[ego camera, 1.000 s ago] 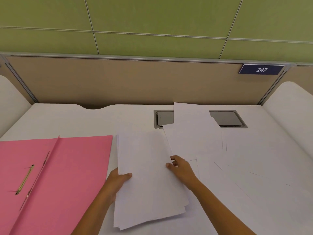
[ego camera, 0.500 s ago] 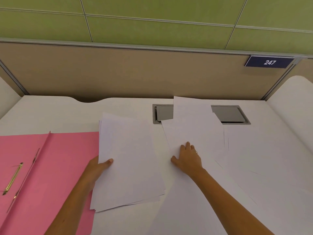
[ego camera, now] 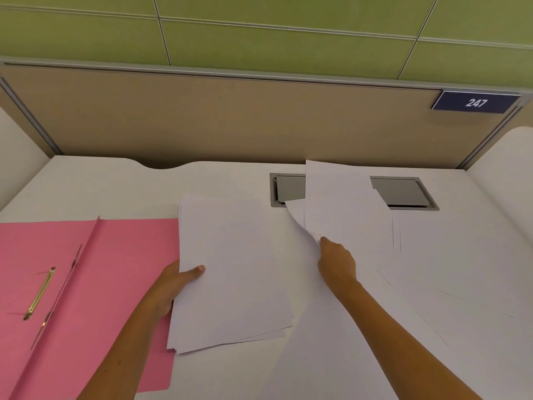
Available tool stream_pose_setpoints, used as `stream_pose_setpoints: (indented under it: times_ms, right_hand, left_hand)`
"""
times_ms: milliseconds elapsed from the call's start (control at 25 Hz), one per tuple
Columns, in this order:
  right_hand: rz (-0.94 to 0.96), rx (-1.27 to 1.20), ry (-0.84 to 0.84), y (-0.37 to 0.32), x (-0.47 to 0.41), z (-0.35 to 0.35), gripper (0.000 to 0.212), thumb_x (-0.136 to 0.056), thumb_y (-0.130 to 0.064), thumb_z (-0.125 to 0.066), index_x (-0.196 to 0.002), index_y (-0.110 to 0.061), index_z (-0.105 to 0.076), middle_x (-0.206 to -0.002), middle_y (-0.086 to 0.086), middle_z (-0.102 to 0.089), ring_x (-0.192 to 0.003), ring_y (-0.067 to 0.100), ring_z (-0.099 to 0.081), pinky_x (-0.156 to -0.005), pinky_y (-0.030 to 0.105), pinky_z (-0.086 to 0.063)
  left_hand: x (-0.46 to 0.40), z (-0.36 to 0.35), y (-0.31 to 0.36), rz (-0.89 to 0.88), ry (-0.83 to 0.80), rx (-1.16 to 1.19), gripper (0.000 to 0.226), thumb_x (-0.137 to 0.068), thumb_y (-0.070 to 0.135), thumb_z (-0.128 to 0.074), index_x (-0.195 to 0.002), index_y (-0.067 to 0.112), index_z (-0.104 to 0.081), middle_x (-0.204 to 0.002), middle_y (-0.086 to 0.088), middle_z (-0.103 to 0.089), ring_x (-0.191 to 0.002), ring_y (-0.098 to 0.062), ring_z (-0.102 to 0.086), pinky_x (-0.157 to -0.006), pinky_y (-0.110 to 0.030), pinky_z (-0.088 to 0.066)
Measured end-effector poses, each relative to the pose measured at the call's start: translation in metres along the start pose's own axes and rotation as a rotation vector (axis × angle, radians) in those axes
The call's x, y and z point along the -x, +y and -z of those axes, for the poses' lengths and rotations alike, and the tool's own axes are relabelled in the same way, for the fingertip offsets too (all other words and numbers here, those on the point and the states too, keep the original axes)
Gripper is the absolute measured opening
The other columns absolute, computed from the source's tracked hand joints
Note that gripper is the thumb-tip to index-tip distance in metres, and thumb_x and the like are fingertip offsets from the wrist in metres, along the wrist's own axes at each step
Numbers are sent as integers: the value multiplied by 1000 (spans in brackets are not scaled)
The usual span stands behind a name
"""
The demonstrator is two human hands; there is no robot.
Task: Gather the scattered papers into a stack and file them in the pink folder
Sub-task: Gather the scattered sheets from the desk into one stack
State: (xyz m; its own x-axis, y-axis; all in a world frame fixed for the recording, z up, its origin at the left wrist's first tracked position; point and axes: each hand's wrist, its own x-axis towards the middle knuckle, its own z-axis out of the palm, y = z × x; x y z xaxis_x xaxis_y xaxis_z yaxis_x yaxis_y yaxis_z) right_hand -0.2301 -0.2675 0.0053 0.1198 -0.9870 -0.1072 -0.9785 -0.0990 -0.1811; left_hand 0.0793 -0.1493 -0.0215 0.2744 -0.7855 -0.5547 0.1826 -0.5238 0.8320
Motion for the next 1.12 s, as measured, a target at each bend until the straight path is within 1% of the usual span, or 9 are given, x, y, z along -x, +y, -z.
stream_pose_setpoints:
  times_ms: [160, 320, 560, 680, 760, 840, 920, 1040, 1120]
  right_hand:
    - [68, -243, 200, -17, 6, 10, 38, -95, -2, -46, -132, -8, -53, -130, 13, -61, -115, 29, -61, -102, 32, -43]
    - [572, -329, 496, -54, 29, 7, 62, -67, 18, -44, -120, -7, -64, -119, 13, -68, -107, 28, -66, -99, 32, -45]
    - [1016, -163, 323, -48, 71, -35, 55, -78, 3, -39, -123, -22, -58, -127, 5, -64, -121, 24, -57, -101, 39, -44]
    - [1069, -93, 215, -28, 82, -53, 56, -76, -2, -43, -123, -26, -61, -130, 2, -62, -122, 21, -57, -100, 39, -46]
    - [1095, -55, 153, -19, 87, -59, 57, -74, -4, -52, -125, -30, -56, -133, -1, -60, -123, 18, -56, -101, 36, -44]
    - [1092, -55, 92, -17, 91, -63, 60, -72, -7, -63, -126, -32, -53, -131, -2, -61, -120, 16, -58, -96, 32, -48]
    - [1061, -107, 64, -20, 93, -67, 53, -77, -10, -61, -125, -31, -55, -128, -3, -64, -116, 14, -62, -87, 26, -53]
    - [1046, -106, 49, -31, 95, -66, 39, -84, -19, -52, -122, -28, -61, -123, -4, -67, -112, 13, -64, -81, 24, -54]
    - [1052, -106, 8, -35, 95, -55, 36, -91, -42, -51, -121, -25, -63, -123, -5, -67, -113, 12, -63, -88, 24, -52]
  left_hand:
    - [1, 1, 3, 9, -43, -8, 44, -86, 16, -68, -127, 11, -56, -118, -11, -67, -105, -31, -65, -95, -51, -49]
    - [5, 2, 6, -5, -77, -16, 44, -86, 17, -68, -127, 11, -56, -118, -11, -68, -104, -31, -66, -95, -50, -50]
    - [3, 5, 8, 46, -1, 45, 57, -95, 54, -38, -131, 13, -54, -124, -11, -64, -113, -29, -61, -103, -47, -44]
    - [1, 6, 9, 94, -43, 158, 63, -91, 66, -22, -115, 21, -60, -107, -6, -67, -102, -25, -62, -89, -41, -48]
    - [4, 5, 11, 66, -119, 131, 60, -86, 69, -36, -111, 23, -63, -105, -1, -71, -101, -21, -65, -91, -41, -48]
    - [5, 8, 8, -13, -190, 56, 73, -65, 65, -72, -120, 18, -62, -111, -2, -72, -104, -21, -68, -95, -42, -50]
    - [2, 12, 3, -58, -224, -36, 89, -49, 48, -89, -126, 15, -58, -116, -3, -71, -104, -22, -68, -91, -42, -53]
    - [0, 11, -1, -74, -221, -109, 66, -70, 19, -83, -129, 13, -53, -120, -6, -67, -106, -22, -66, -88, -38, -54]
    - [0, 10, -2, -86, -197, -111, 58, -77, 10, -77, -129, 13, -53, -121, -5, -66, -106, -21, -65, -87, -37, -54]
